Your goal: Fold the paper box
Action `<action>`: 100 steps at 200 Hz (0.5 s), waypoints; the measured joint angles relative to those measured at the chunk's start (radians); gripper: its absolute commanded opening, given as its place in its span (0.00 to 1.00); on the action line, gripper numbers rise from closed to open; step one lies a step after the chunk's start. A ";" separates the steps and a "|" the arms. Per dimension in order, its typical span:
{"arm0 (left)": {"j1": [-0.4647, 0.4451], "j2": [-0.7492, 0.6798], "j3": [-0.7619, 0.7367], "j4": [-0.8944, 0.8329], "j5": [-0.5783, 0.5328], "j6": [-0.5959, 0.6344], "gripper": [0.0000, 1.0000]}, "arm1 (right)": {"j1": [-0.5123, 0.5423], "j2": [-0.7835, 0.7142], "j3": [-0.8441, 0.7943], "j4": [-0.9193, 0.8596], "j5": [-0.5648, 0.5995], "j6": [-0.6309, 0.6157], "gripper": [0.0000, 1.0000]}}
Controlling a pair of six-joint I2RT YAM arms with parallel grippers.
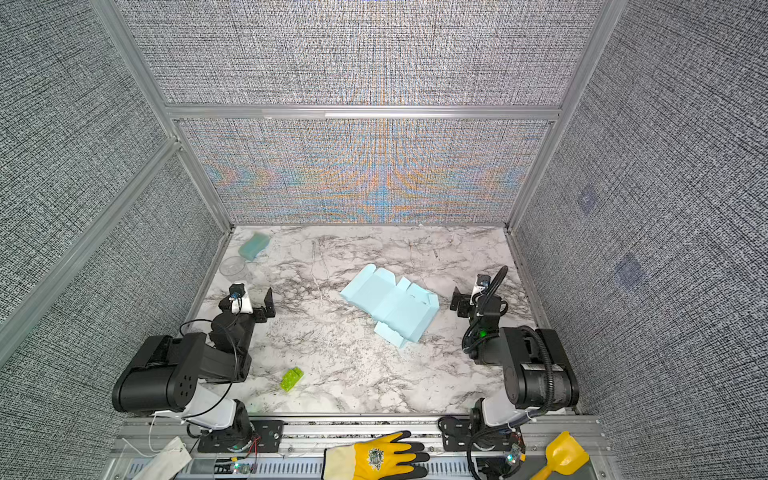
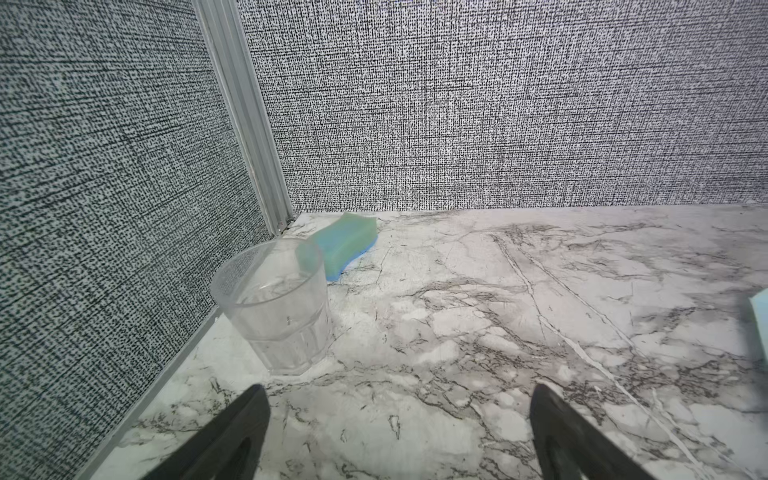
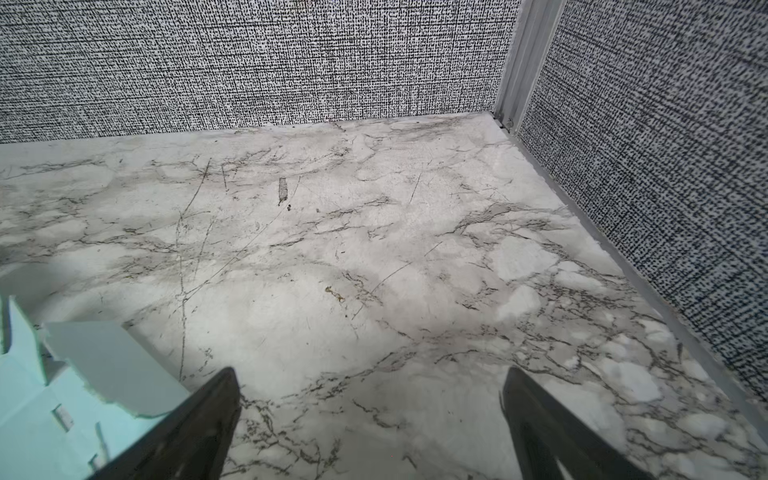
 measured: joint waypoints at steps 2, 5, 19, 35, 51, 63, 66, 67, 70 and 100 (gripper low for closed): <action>0.000 0.000 0.000 0.000 0.003 0.000 0.99 | 0.001 0.000 0.000 0.000 0.000 0.000 1.00; 0.000 0.000 0.000 0.000 0.006 0.000 0.99 | 0.001 0.000 0.000 0.000 0.000 0.000 1.00; 0.000 0.000 0.000 0.000 0.008 0.000 0.99 | 0.002 0.000 0.000 0.000 0.001 0.000 0.99; 0.000 0.000 0.000 0.000 0.010 0.000 0.99 | 0.003 0.000 0.000 0.000 0.003 0.000 1.00; 0.001 0.000 0.002 -0.001 0.010 0.000 0.99 | 0.003 0.000 0.000 0.000 0.004 0.000 0.99; 0.001 0.000 0.004 -0.001 0.010 0.000 0.99 | 0.004 0.000 0.000 0.000 0.004 0.000 0.99; 0.001 0.000 0.005 -0.001 0.010 0.000 0.99 | 0.004 0.000 0.000 0.000 0.004 0.000 0.99; 0.001 0.000 0.005 -0.001 0.010 0.000 0.99 | 0.004 0.000 0.000 0.000 0.004 0.000 0.99; 0.001 0.000 0.005 -0.002 0.010 0.000 0.99 | 0.004 0.000 0.000 0.000 0.004 0.000 1.00; 0.001 0.000 0.006 -0.001 0.010 0.000 0.99 | 0.004 0.000 0.000 0.000 0.004 0.000 1.00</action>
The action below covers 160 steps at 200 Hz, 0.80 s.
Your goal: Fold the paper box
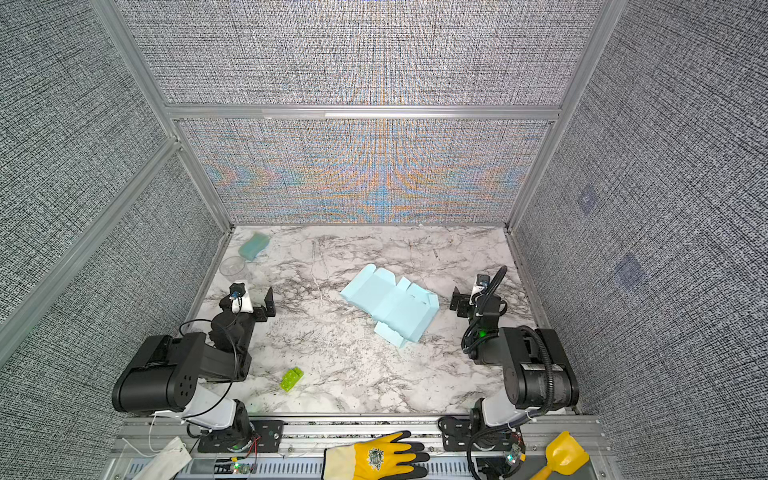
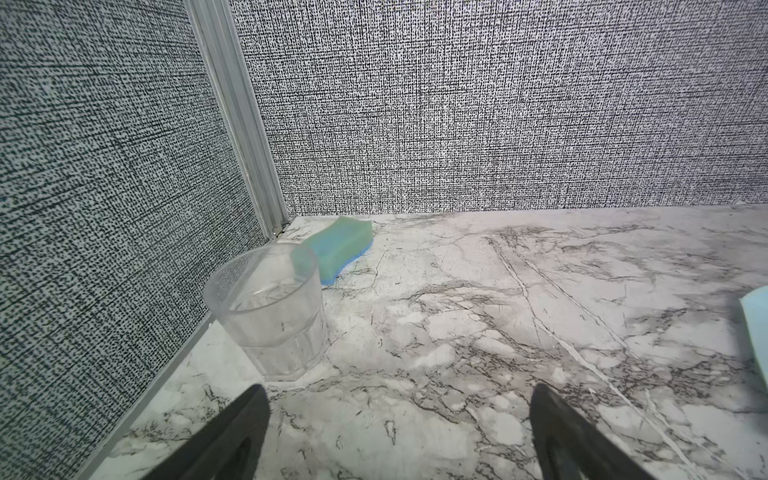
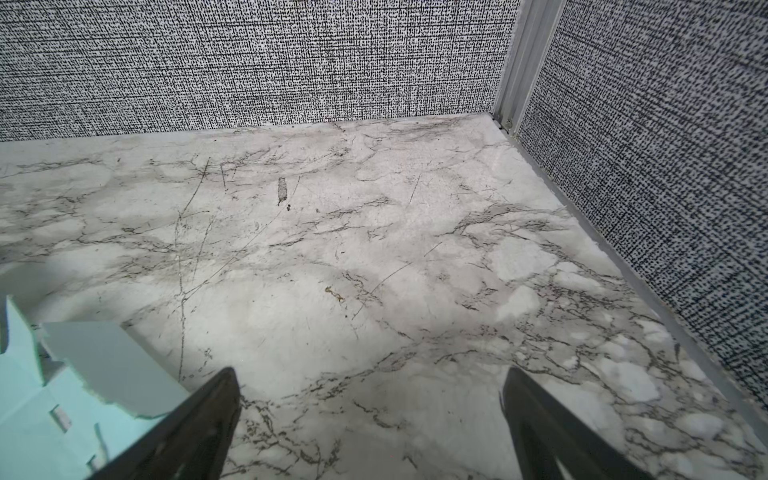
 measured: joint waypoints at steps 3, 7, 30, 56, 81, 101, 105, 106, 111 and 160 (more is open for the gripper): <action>0.000 0.000 0.000 0.000 0.000 0.000 0.99 | 0.000 0.000 0.000 0.000 0.000 0.000 1.00; 0.000 0.000 0.000 0.000 0.000 0.000 0.99 | 0.000 0.000 0.000 0.000 0.000 0.000 1.00; 0.000 0.000 0.000 0.000 0.000 0.000 0.99 | 0.000 0.000 0.000 0.000 0.000 0.000 1.00; 0.000 0.000 -0.002 0.000 0.000 0.000 0.99 | 0.000 0.000 0.000 0.000 0.000 0.000 1.00; 0.002 0.000 -0.003 0.000 0.000 0.000 0.99 | 0.000 0.000 0.000 0.000 0.000 0.000 0.99; 0.002 0.000 -0.003 0.000 0.000 0.000 0.99 | 0.000 0.000 0.000 0.000 0.000 0.000 1.00; 0.002 0.000 -0.003 0.000 0.000 0.000 0.99 | -0.001 0.000 0.000 0.000 0.000 0.000 0.99; 0.002 0.000 -0.003 0.000 0.000 0.000 0.99 | -0.001 0.000 0.000 0.000 0.000 0.000 0.99; 0.002 0.000 -0.002 0.000 0.000 0.000 0.99 | -0.003 0.000 0.000 0.000 -0.001 0.000 0.99; -0.011 -0.039 -0.001 -0.031 -0.035 -0.004 0.99 | -0.002 -0.006 -0.017 0.019 0.016 0.001 0.99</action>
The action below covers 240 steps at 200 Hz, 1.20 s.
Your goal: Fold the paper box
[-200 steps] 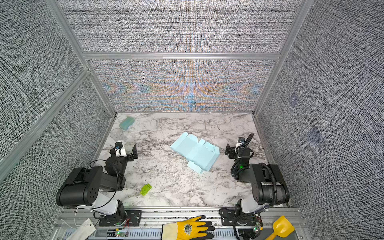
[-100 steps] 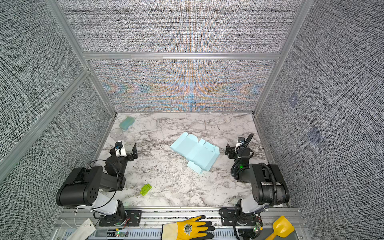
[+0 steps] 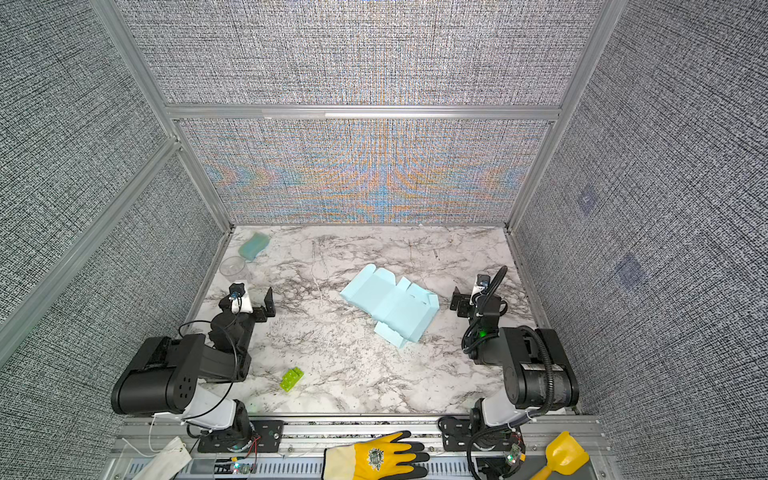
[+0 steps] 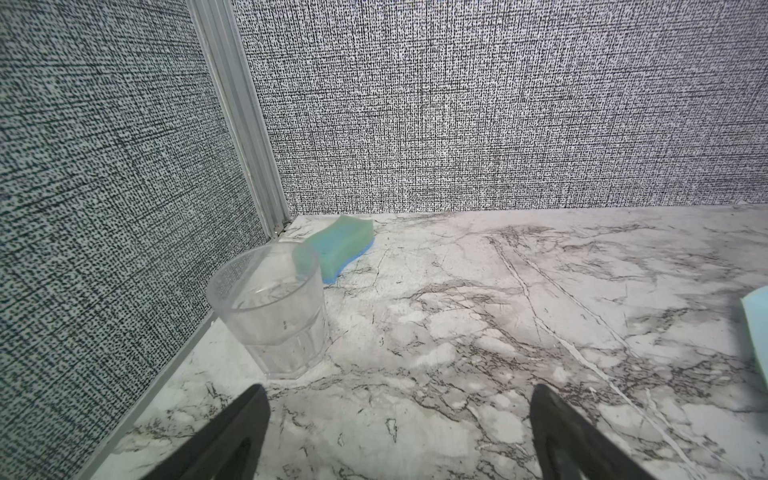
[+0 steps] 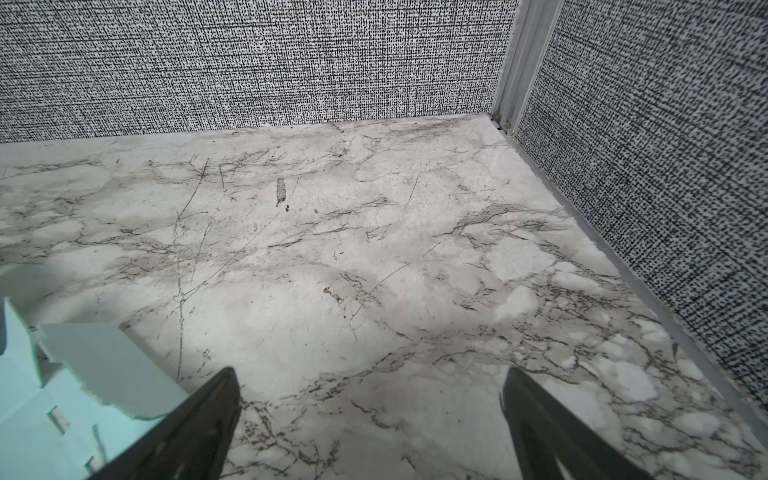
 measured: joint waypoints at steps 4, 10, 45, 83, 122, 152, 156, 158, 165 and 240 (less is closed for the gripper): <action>-0.007 -0.013 0.004 -0.011 -0.013 -0.001 0.99 | 0.002 -0.004 -0.007 0.002 0.006 0.000 0.99; -0.020 -0.039 0.016 -0.039 -0.042 -0.001 0.99 | 0.005 -0.014 -0.017 0.003 0.014 0.001 0.99; -0.051 -0.225 0.231 -0.388 -0.231 -0.058 0.99 | 0.027 -0.168 0.000 -0.082 0.105 0.008 0.99; -0.066 -0.293 0.429 -0.730 -0.272 -0.109 0.99 | 0.039 -0.334 0.152 -0.356 0.206 0.099 0.96; -0.145 -0.277 0.619 -0.978 -0.172 -0.142 0.99 | 0.059 -0.369 0.429 -0.777 0.188 0.307 0.92; -0.235 -0.249 0.710 -1.083 -0.085 -0.097 0.99 | 0.135 -0.366 0.500 -1.023 0.096 0.435 0.89; -0.246 -0.241 0.726 -1.100 -0.069 -0.090 0.99 | 0.147 -0.369 0.498 -1.052 0.082 0.452 0.89; -0.253 -0.235 0.735 -1.109 -0.062 -0.083 0.99 | 0.153 -0.372 0.495 -1.067 0.075 0.462 0.89; -0.274 -0.219 0.759 -1.132 -0.040 -0.066 0.99 | 0.171 -0.380 0.484 -1.110 0.056 0.491 0.88; -0.484 -0.145 0.779 -1.302 0.122 0.101 0.99 | 0.278 -0.460 0.306 -1.273 -0.101 0.758 0.70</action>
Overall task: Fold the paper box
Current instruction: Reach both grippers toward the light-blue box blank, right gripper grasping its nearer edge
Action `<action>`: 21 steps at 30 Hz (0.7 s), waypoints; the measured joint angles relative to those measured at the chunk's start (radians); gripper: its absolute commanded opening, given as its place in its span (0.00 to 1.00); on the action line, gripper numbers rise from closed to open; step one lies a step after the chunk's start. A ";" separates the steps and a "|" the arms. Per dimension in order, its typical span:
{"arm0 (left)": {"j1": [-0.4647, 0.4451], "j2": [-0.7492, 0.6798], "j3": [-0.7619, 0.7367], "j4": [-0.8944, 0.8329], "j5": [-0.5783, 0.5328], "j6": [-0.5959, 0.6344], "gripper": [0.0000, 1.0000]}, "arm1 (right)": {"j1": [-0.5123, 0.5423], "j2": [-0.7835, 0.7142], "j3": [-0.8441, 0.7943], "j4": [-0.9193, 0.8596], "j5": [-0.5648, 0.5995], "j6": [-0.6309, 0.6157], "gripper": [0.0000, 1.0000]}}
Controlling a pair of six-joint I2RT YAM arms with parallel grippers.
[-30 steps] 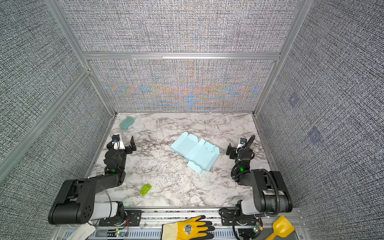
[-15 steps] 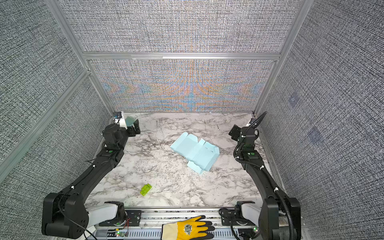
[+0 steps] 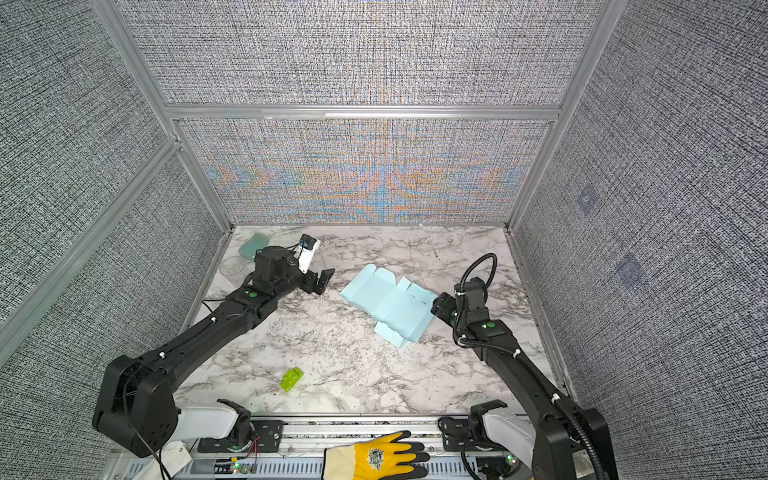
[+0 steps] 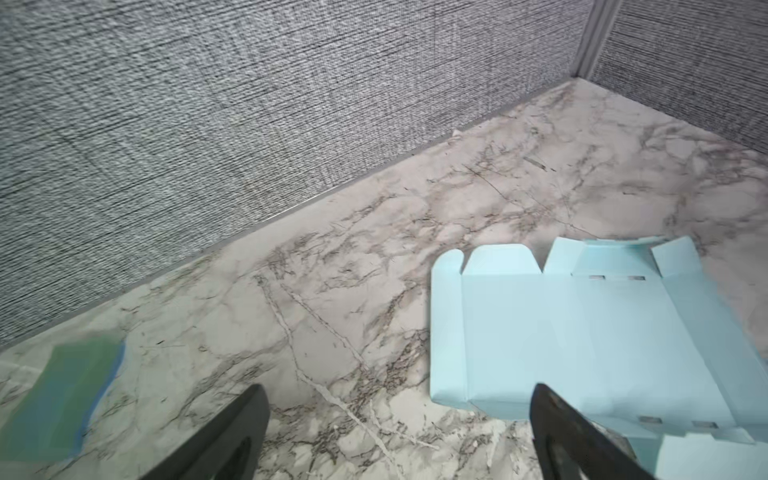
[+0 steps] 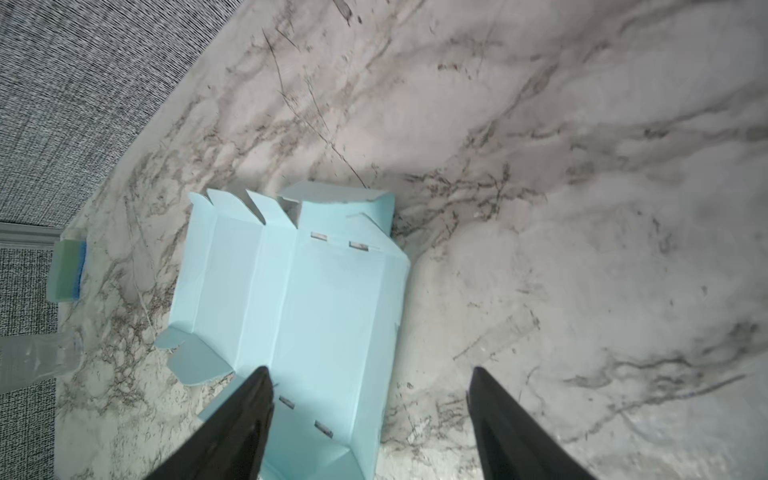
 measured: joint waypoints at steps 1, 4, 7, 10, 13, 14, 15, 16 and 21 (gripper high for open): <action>-0.012 0.000 0.002 -0.005 0.011 0.004 0.99 | 0.002 0.008 -0.013 -0.001 -0.023 0.014 0.69; -0.038 -0.003 0.003 -0.013 0.024 0.008 0.99 | 0.005 0.024 -0.050 0.016 -0.055 0.045 0.65; -0.053 -0.005 0.003 -0.021 0.019 0.012 0.99 | 0.005 0.048 -0.082 0.038 -0.081 0.067 0.63; -0.069 -0.001 0.005 -0.028 0.020 0.024 0.99 | 0.007 0.089 -0.096 0.085 -0.104 0.073 0.60; -0.071 0.008 0.011 -0.034 0.013 0.032 0.99 | 0.008 0.126 -0.119 0.145 -0.129 0.073 0.56; -0.072 0.010 0.011 -0.037 0.013 0.034 0.99 | 0.008 0.138 -0.124 0.160 -0.135 0.072 0.55; -0.074 0.011 0.011 -0.042 0.008 0.036 0.99 | 0.008 0.150 -0.129 0.182 -0.142 0.072 0.54; -0.077 0.014 0.011 -0.047 0.006 0.037 0.99 | 0.008 0.163 -0.132 0.203 -0.152 0.068 0.52; -0.085 0.027 0.011 -0.055 0.006 0.040 0.99 | 0.009 0.207 -0.139 0.298 -0.179 0.055 0.47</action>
